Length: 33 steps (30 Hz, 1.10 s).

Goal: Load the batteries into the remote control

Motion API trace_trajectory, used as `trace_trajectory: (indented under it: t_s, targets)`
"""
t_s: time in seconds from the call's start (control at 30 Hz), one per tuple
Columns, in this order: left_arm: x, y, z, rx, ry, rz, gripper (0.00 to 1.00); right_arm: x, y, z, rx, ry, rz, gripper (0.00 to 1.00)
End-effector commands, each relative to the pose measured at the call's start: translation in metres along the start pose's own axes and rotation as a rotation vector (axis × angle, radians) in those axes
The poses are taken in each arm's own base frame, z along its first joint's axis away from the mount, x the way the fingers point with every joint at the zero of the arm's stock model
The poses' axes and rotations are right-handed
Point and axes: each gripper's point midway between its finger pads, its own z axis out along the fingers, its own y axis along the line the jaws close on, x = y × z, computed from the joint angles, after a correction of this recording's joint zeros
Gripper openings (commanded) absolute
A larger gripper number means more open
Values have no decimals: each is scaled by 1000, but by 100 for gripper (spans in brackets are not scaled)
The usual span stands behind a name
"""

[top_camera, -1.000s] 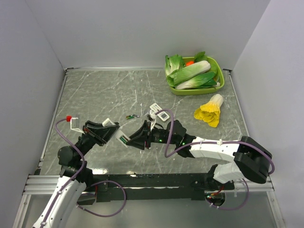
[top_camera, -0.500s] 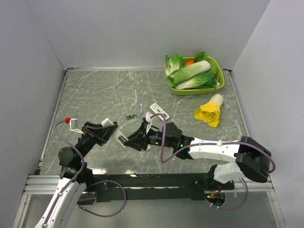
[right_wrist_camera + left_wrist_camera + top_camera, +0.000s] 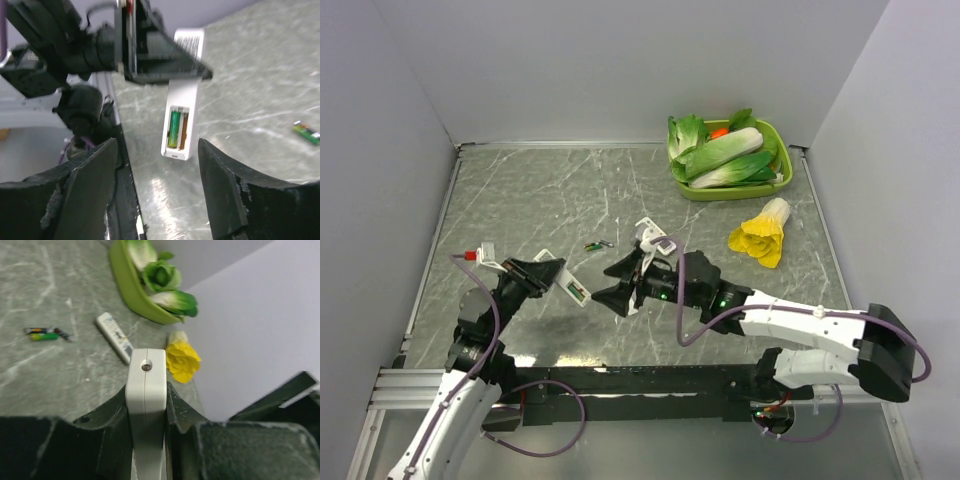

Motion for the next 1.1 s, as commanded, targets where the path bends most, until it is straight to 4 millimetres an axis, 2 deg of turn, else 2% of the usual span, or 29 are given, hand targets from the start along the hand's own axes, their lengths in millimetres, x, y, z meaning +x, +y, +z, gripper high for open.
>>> trace_trajectory:
  t_s: [0.0, 0.07, 0.1, 0.13, 0.2, 0.23, 0.27, 0.3, 0.33, 0.37, 0.4, 0.43, 0.47, 0.53, 0.57, 0.6, 0.63, 0.67, 0.7, 0.73, 0.77, 0.8, 0.83, 0.87, 0.9, 0.93, 0.97, 1.0, 1.07]
  targets:
    - [-23, 2, 3, -99, -67, 17, 2, -39, -19, -13, 101, -40, -55, 79]
    - [-25, 8, 4, -147, -66, 17, 2, -36, -30, -18, 135, 1, -44, 83]
    - [-23, 15, 3, -185, -55, 19, 2, -34, -44, -20, 174, 17, -33, 89]
    - [-23, 25, 2, -240, -53, 22, 2, -37, -49, -20, 186, 28, -34, 91]
    - [-30, 25, 1, -270, -65, 51, 1, -17, -68, -19, 224, 127, -34, 93]
    - [-38, 23, 2, -289, -84, 66, 1, -25, -77, -17, 241, 137, -40, 93]
    - [-37, 28, -1, -324, -72, 78, 1, -16, -84, -18, 251, 194, -38, 93]
    - [-39, 29, -2, -338, -64, 107, 1, -7, -93, -10, 248, 232, -67, 92]
    - [-51, 24, -3, -359, -91, 129, 1, -8, -99, -8, 244, 252, -77, 91]
    - [-54, 32, -7, -413, -95, 147, 1, -4, -103, -4, 238, 270, -88, 91]
    - [-59, 31, -9, -430, -101, 182, 1, 9, -112, 2, 235, 314, -93, 89]
    - [-69, 24, -11, -439, -119, 200, 1, 6, -116, 8, 206, 325, -128, 88]
    - [-73, 28, -16, -476, -122, 232, 1, 9, -122, 12, 200, 347, -164, 86]
    - [-87, 16, -20, -484, -146, 271, 1, 22, -134, 26, 179, 419, -184, 83]
    - [-93, 16, -22, -503, -152, 317, 1, 26, -138, 31, 158, 445, -216, 77]
    - [-94, 16, -25, -521, -137, 339, 1, 35, -145, 41, 147, 489, -216, 76]
    - [-101, 8, -26, -513, -148, 366, 2, 39, -149, 46, 133, 507, -224, 75]
    - [-104, 8, -28, -521, -141, 411, 2, 57, -157, 52, 116, 554, -239, 73]
    - [-108, 5, -30, -520, -151, 436, 2, 50, -160, 62, 112, 547, -258, 72]
    - [-111, 2, -31, -510, -162, 457, 2, 55, -164, 64, 107, 572, -262, 72]
    - [-112, 2, -32, -504, -170, 481, 2, 72, -172, 69, 94, 615, -276, 71]
    - [-114, -2, -35, -484, -191, 492, 2, 64, -177, 77, 96, 607, -295, 70]
    - [-114, -1, -33, -470, -200, 496, 2, 71, -181, 78, 97, 638, -294, 69]
    - [-113, -1, -33, -462, -204, 496, 2, 85, -188, 82, 89, 675, -299, 67]
    - [-110, -2, -32, -445, -197, 495, 2, 79, -190, 88, 84, 671, -311, 66]
    - [-111, -2, -33, -448, -199, 497, 2, 83, -193, 89, 81, 686, -313, 66]
    - [-112, -1, -33, -454, -201, 501, 2, 95, -198, 91, 77, 715, -313, 65]
    - [-113, 2, -33, -465, -199, 505, 2, 90, -201, 97, 82, 707, -326, 64]
    - [-113, 5, -34, -477, -195, 509, 2, 99, -207, 101, 74, 738, -333, 61]
